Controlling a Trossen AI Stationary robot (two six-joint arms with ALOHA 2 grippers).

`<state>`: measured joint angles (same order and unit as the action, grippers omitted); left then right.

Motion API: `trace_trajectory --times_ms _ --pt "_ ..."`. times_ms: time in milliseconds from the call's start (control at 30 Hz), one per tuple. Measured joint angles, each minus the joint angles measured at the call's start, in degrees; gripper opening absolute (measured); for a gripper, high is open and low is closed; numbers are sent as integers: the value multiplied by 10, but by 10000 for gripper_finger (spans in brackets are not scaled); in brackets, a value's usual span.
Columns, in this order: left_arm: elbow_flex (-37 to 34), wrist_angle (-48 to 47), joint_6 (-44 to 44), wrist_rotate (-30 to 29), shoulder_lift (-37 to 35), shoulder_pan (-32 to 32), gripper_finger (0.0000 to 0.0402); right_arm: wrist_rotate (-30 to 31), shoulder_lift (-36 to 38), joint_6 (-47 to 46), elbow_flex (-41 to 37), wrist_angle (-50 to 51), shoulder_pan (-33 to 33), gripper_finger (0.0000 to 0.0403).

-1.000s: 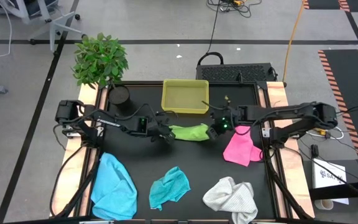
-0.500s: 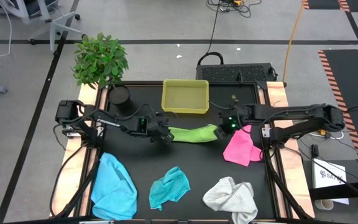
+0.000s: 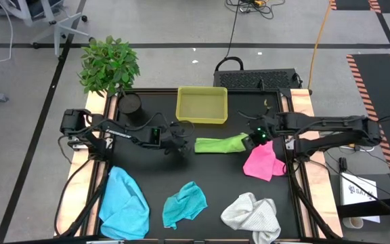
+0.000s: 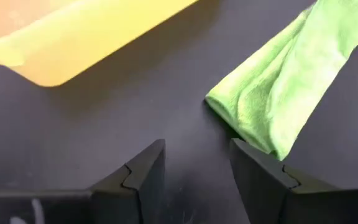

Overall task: Fold microfiber towels
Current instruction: Fold the green microfiber cloth

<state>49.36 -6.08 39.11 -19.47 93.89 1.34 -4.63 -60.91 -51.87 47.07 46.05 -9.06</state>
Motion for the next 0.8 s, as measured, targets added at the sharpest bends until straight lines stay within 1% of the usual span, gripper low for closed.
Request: trace_trajectory --times_ms 167,333,467,500,600,667,800 --pt "0 16 -1 -2 0 7 181 -31 -58 22 12 -33 0 0" --pt "0 20 -1 -6 2 7 181 -30 -101 68 80 -42 0 0" --pt "0 29 2 1 21 7 181 -30 -132 97 126 -51 0 0" --pt "0 47 2 1 30 7 181 -30 -140 103 133 -53 0 0" --pt "-1 49 2 11 36 7 181 -33 -169 111 147 -49 0 0" --pt "2 73 3 14 44 7 181 -47 -183 115 151 -52 -1 0" --pt "0 66 2 25 47 7 181 -75 -207 121 156 -68 -2 0"
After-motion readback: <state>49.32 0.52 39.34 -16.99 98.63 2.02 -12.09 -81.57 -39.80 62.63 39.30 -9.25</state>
